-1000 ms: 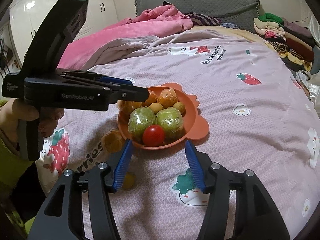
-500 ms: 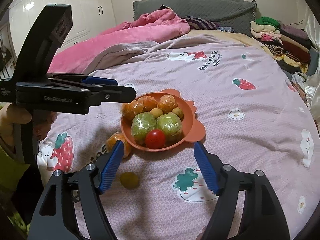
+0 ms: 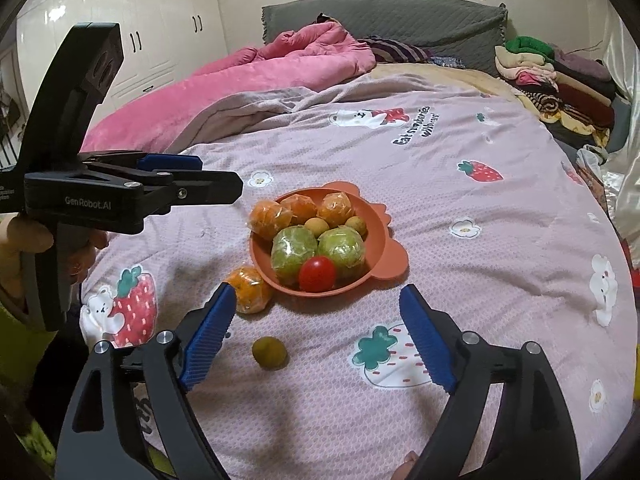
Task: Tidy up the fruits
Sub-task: 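Withdraw both open tools from the plate toward the loose bagged orange and yellow fruit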
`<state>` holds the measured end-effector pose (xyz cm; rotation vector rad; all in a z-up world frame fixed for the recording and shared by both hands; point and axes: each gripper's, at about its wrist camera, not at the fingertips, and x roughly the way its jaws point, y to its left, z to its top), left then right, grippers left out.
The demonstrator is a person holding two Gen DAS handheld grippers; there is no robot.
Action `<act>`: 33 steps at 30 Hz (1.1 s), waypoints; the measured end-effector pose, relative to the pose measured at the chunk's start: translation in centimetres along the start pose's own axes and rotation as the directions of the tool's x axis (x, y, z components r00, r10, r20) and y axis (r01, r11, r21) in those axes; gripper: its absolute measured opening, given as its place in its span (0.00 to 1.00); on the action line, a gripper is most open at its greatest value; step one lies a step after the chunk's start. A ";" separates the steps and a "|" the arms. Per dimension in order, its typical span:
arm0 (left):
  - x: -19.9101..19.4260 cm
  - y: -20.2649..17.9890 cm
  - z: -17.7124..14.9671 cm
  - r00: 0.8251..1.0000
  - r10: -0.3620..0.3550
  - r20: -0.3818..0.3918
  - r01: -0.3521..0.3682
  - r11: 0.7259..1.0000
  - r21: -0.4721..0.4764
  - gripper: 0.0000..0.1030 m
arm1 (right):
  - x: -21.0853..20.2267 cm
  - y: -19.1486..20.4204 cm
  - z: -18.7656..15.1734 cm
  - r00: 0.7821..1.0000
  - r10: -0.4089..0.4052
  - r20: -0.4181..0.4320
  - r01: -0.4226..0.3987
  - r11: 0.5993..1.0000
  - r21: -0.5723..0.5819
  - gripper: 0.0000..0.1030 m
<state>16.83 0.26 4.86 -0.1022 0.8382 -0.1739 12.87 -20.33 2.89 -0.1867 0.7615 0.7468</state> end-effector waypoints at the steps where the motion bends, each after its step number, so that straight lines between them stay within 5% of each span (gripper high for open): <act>1: -0.2 0.0 -0.1 1.000 0.001 0.003 -0.001 1.000 0.000 0.85 | -0.1 0.1 0.0 1.000 -0.002 0.000 0.002 1.000 -0.001 0.82; 33: -4.2 -0.6 -3.4 0.999 0.032 0.025 -0.032 0.999 -0.021 0.90 | -2.3 3.2 -1.8 1.000 0.014 -0.018 -0.014 0.999 -0.029 0.89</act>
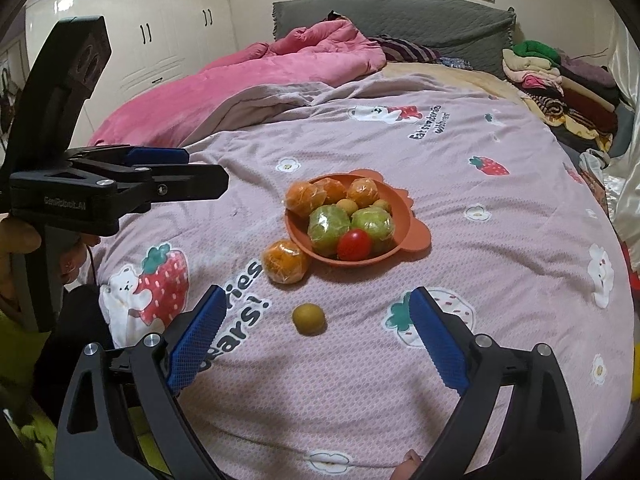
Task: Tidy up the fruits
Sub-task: 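Withdraw both open tools from the plate toward the loose bagged orange and yellow fruit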
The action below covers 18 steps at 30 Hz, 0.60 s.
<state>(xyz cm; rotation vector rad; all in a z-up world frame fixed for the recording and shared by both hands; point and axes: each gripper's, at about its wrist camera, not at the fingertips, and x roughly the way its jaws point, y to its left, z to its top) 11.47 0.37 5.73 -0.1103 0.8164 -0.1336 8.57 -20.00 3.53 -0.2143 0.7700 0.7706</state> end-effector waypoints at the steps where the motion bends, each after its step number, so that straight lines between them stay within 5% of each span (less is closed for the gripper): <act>1: 0.0 0.0 -0.2 1.000 0.001 -0.003 -0.001 1.000 -0.001 0.90 | -0.1 0.1 -0.1 1.000 0.001 -0.002 -0.001 1.000 -0.005 0.90; 18: 1.8 -0.1 -2.6 0.997 0.019 -0.074 -0.018 1.000 0.007 0.90 | 0.6 0.2 -2.2 0.999 -0.001 -0.053 0.001 1.000 -0.014 0.90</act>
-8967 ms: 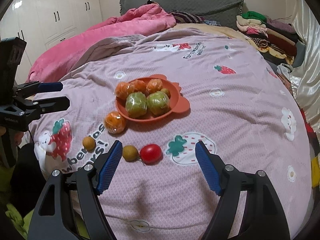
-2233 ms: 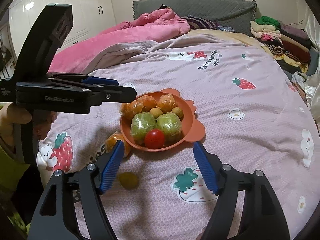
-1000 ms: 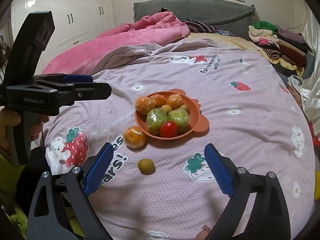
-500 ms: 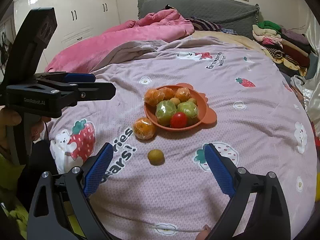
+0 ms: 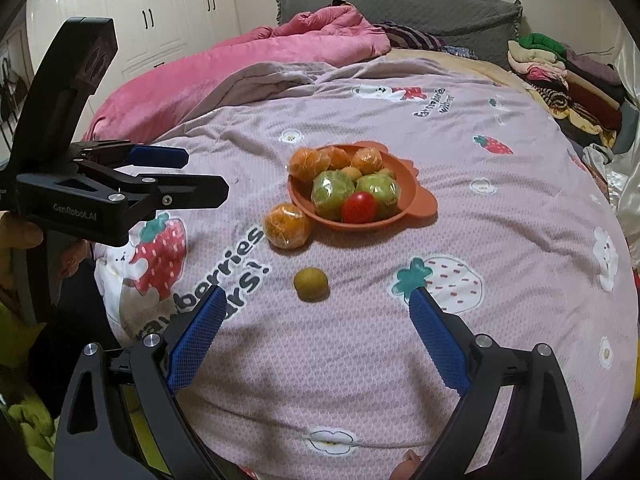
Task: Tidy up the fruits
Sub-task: 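Withdraw both open tools from the plate toward the loose bagged orange and yellow fruit, then grasp the small yellow fruit with the right tool while the left tool grasps the bagged orange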
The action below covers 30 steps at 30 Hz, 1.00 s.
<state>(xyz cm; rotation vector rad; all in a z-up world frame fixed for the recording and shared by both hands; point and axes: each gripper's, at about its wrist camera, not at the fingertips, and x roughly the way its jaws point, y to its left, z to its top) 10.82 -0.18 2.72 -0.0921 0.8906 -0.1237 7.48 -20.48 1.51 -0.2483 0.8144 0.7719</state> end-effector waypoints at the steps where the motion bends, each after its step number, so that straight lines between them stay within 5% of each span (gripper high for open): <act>1: 0.2 -0.1 -0.1 1.000 0.000 -0.005 0.000 1.000 0.002 0.90 | 0.2 0.0 -0.1 1.000 0.001 -0.006 -0.001 1.000 0.001 0.90; 28: 3.3 1.0 -1.2 0.998 -0.013 -0.059 0.013 1.000 -0.015 0.90 | 4.6 0.1 -1.4 0.997 0.026 -0.079 -0.025 0.999 0.022 0.89; 30: 3.5 1.1 -1.2 0.998 -0.015 -0.062 0.014 1.000 -0.018 0.90 | 5.0 0.2 -1.4 0.996 0.032 -0.082 -0.031 0.999 0.022 0.82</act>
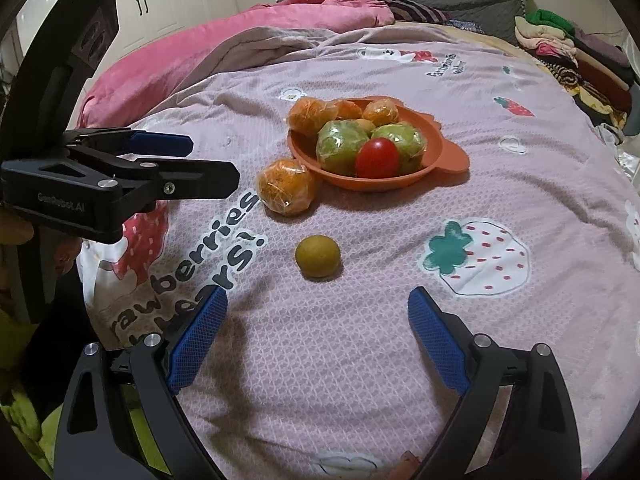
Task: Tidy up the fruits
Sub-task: 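Grasp the small yellow fruit with the right tool while the left tool grasps the bagged orange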
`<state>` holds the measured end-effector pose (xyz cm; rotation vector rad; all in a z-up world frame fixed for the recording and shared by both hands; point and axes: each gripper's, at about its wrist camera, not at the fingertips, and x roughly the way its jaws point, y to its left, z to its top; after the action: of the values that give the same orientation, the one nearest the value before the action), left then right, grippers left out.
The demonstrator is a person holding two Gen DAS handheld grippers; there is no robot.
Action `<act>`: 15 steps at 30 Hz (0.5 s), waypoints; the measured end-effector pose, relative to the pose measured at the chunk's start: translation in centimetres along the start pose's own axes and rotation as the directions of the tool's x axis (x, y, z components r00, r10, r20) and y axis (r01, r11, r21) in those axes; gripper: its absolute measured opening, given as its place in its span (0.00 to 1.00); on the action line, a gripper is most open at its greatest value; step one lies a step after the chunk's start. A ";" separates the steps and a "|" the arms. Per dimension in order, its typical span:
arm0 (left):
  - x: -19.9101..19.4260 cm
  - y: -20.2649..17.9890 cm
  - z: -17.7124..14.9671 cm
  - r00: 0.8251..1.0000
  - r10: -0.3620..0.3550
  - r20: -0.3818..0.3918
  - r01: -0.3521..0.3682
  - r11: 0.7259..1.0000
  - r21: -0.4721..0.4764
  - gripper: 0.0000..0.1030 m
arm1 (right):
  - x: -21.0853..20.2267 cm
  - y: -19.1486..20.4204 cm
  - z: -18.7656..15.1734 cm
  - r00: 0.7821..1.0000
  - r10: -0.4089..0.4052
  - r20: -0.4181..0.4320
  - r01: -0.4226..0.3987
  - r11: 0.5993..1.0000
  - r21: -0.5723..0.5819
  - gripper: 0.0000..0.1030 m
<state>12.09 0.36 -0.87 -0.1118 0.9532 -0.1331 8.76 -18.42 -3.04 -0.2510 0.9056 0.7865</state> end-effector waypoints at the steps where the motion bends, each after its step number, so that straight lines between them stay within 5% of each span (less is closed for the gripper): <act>1: 0.1 0.1 0.0 1.000 -0.002 -0.002 0.002 1.000 -0.001 0.90 | 0.3 0.1 0.1 1.000 0.004 -0.001 -0.004 1.000 -0.002 0.79; 9: 1.0 0.1 -0.2 0.999 -0.026 -0.020 0.026 1.000 0.000 0.90 | 2.1 0.1 0.5 1.000 0.015 -0.010 -0.015 1.000 -0.016 0.43; 15: 1.9 0.0 0.1 0.998 -0.058 -0.022 0.058 0.998 0.000 0.90 | 2.9 -0.7 0.8 1.000 0.002 0.013 -0.002 1.000 -0.006 0.27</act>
<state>13.24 0.11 -2.31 -0.1380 0.9726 -0.1887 10.79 -17.05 -4.95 -0.2499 0.8912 0.7923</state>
